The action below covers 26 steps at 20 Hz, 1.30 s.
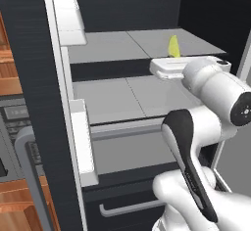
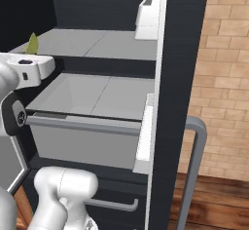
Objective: There is a bowl on the dining counter. Grab a lemon wedge from the fridge and place it in the bowl. Then get the liquor bottle and glass cup from the cabinet and place them next to the bowl.
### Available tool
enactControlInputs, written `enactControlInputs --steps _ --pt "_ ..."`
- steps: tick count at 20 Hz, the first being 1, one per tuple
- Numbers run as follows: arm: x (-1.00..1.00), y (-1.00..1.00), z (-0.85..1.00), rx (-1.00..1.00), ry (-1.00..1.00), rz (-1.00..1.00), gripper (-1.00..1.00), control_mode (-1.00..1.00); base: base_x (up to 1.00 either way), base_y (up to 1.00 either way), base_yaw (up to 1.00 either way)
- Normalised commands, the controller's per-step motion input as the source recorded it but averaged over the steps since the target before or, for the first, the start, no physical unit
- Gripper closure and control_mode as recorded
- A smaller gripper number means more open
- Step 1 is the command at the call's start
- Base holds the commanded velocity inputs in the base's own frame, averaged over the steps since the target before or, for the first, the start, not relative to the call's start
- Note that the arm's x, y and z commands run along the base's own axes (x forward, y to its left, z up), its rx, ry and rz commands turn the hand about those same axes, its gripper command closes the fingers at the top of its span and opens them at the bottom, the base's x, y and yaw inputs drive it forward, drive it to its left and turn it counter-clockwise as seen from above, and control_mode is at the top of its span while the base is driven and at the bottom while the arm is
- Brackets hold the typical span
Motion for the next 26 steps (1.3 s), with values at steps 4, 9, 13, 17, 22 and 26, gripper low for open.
enactControlInputs --steps 4,9,13,17,22,26 --pt "-0.95 -0.14 0.04 0.00 -0.24 0.00 1.00 -1.00 0.00 0.00 0.00" --pt "-0.87 -0.24 0.13 0.01 -0.21 0.00 1.00 -1.00 0.00 0.00 0.00" --pt "-0.83 -0.28 0.19 0.00 -0.21 0.00 1.00 -1.00 0.00 0.00 0.00" --pt "-0.19 -0.06 0.03 0.00 -0.05 0.00 1.00 1.00 -0.27 -0.12 -0.01" --pt "0.00 0.00 0.00 0.00 0.00 0.00 1.00 1.00 -0.13 0.03 0.00" --pt "0.00 0.00 0.00 0.00 0.00 0.00 1.00 1.00 -0.80 0.24 0.04"
